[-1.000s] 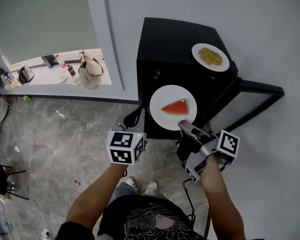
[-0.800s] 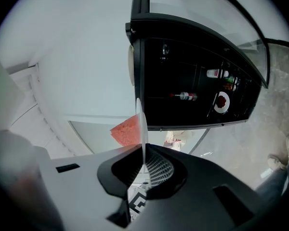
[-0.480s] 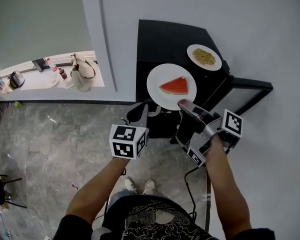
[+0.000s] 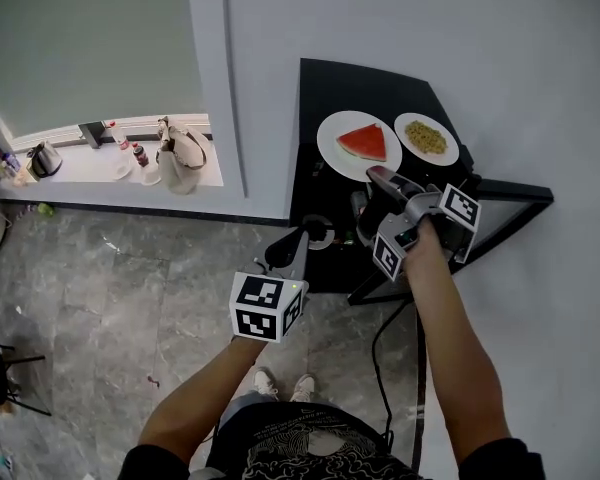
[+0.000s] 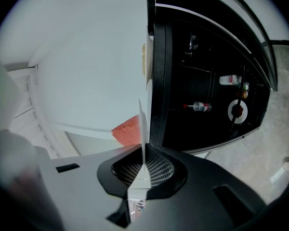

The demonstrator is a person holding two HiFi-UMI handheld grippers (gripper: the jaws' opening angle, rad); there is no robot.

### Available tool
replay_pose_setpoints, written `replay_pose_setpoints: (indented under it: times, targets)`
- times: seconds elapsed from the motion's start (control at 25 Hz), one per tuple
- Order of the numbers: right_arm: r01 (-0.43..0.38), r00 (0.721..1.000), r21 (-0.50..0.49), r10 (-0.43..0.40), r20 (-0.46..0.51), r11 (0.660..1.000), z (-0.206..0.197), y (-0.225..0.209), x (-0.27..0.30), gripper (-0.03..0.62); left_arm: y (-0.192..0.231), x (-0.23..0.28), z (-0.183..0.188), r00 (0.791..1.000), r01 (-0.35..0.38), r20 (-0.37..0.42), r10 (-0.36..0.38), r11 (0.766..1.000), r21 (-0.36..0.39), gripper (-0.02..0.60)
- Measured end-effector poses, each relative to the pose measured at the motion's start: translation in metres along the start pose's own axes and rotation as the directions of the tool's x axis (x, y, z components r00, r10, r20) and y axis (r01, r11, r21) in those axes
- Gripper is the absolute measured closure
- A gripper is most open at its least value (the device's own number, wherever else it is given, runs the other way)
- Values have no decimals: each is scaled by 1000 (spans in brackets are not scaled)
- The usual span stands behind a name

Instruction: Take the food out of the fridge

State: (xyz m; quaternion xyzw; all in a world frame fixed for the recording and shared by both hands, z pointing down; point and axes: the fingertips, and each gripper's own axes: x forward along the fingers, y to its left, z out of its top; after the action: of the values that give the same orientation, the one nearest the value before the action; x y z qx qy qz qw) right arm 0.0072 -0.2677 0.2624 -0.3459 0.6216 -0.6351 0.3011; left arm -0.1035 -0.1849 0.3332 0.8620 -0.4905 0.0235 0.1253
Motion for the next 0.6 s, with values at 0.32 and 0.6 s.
replay_pose_setpoints:
  times: [0.32, 0.6]
  targets:
    - [13, 999, 21, -14, 51, 1000, -2, 2, -6, 583, -21, -32, -6, 1000, -11, 26, 11, 1000, 12, 580]
    - [33, 996, 9, -34, 81, 999, -2, 4, -10, 582, -30, -48, -12, 999, -19, 47, 19, 1000, 16, 580]
